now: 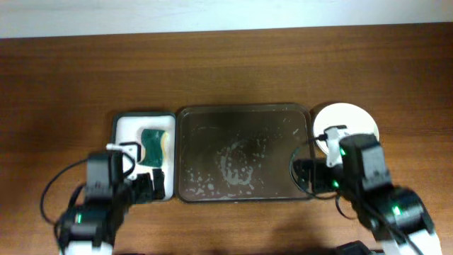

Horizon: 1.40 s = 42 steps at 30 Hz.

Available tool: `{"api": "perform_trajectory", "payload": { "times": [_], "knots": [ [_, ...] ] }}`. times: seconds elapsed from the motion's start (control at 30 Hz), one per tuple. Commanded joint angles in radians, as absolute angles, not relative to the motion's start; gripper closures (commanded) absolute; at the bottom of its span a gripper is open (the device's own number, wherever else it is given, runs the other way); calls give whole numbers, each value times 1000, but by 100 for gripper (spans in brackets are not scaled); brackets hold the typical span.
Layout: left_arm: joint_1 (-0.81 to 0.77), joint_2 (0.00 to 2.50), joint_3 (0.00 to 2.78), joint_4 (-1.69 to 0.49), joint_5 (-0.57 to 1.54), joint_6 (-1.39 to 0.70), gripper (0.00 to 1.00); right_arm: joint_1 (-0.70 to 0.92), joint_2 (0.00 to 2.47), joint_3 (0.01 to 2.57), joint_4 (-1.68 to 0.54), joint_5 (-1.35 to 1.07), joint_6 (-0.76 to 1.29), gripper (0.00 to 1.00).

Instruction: Clean dirty plates on tray and stack at the side

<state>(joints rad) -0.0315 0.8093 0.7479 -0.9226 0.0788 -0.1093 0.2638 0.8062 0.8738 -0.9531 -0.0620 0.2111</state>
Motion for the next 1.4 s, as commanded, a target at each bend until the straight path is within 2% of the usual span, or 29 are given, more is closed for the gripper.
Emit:
{"api": "perform_trajectory", "payload": {
  "times": [0.0, 0.07, 0.43, 0.67, 0.87, 1.0, 1.23, 1.37],
  "knots": [
    [-30, 579, 672, -868, 90, -97, 0, 272, 669, 844, -953, -17, 226, 1],
    [-30, 507, 672, -868, 90, -97, 1, 272, 641, 844, -953, -17, 226, 1],
    [-30, 508, 672, -868, 90, -97, 1, 272, 627, 842, -953, -17, 226, 1],
    [-30, 508, 672, -868, 90, -97, 0, 91, 383, 759, -889, 50, 165, 1],
    [-30, 508, 672, -868, 90, -97, 1, 22, 16, 421, -591, -4, 165, 1],
    [-30, 508, 672, -868, 90, -97, 1, 15, 4, 295, -393, -33, 165, 1],
    [-30, 508, 672, -868, 90, -97, 1, 15, 4, 8, 152, -30, 165, 1],
    [-30, 508, 672, -868, 90, -97, 1, 15, 3, 6, 104, -62, 50, 1]
  ]
}}
